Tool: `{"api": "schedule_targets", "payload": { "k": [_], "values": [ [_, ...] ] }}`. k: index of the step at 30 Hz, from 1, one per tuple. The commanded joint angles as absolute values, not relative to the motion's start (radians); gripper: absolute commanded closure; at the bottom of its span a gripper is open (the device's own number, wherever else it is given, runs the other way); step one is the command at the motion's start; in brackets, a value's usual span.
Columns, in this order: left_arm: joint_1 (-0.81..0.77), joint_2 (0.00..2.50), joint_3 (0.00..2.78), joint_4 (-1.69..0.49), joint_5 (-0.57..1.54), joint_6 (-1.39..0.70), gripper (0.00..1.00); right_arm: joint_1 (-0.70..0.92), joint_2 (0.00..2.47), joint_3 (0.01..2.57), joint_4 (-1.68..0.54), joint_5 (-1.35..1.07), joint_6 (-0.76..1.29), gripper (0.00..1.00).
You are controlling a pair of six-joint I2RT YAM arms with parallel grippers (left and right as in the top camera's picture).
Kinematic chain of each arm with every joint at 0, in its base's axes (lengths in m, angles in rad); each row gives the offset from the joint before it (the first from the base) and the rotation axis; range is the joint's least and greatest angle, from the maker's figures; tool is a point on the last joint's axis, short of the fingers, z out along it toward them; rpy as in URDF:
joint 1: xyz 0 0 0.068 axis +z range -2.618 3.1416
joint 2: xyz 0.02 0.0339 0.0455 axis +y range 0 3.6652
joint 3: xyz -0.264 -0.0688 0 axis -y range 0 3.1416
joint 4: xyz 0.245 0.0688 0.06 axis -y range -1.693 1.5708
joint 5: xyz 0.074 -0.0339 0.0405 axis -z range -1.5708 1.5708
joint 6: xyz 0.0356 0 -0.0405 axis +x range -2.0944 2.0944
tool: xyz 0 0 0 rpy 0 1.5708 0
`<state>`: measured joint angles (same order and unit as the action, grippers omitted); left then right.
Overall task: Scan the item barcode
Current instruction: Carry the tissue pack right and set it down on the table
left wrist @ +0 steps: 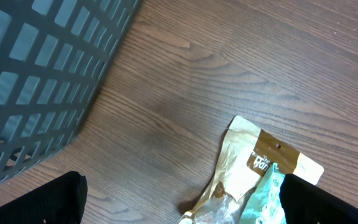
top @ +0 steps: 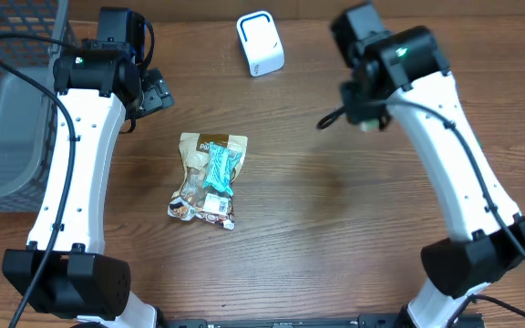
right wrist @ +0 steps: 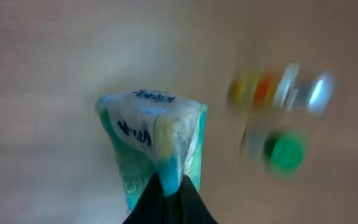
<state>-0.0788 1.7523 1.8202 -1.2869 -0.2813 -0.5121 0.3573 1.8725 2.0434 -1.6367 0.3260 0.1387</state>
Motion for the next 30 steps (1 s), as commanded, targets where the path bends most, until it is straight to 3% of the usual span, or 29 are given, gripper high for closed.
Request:
{"api": "schedule_targets", "payload": {
  "k": [1, 14, 16, 18, 21, 30],
  "values": [
    [-0.086, 1.739, 1.839, -1.285, -0.295, -0.493, 0.0, 0.273, 1.893, 1.922, -1.659, 0.207, 0.279, 0.96],
    [-0.086, 1.739, 1.839, -1.285, -0.295, -0.493, 0.0, 0.05, 1.893, 1.44, -1.335, 0.258, 0.258, 0.9],
    [-0.086, 1.739, 1.839, -1.285, -0.295, -0.493, 0.0, 0.035, 1.893, 1.425, -1.328, 0.257, 0.258, 0.77],
    [-0.086, 1.739, 1.839, -1.285, -0.295, -0.493, 0.0, 0.025, 1.893, 1.426, -1.323, 0.259, 0.258, 0.7],
    [-0.086, 1.739, 1.839, -1.285, -0.295, -0.493, 0.0, 0.024, 1.893, 1.426, -1.316, 0.261, 0.258, 0.42],
    [-0.086, 1.739, 1.839, -1.285, -0.295, -0.493, 0.0, 0.133, 1.885, 1.527, -1.321, 0.047, 0.254, 0.38]
  ]
}}
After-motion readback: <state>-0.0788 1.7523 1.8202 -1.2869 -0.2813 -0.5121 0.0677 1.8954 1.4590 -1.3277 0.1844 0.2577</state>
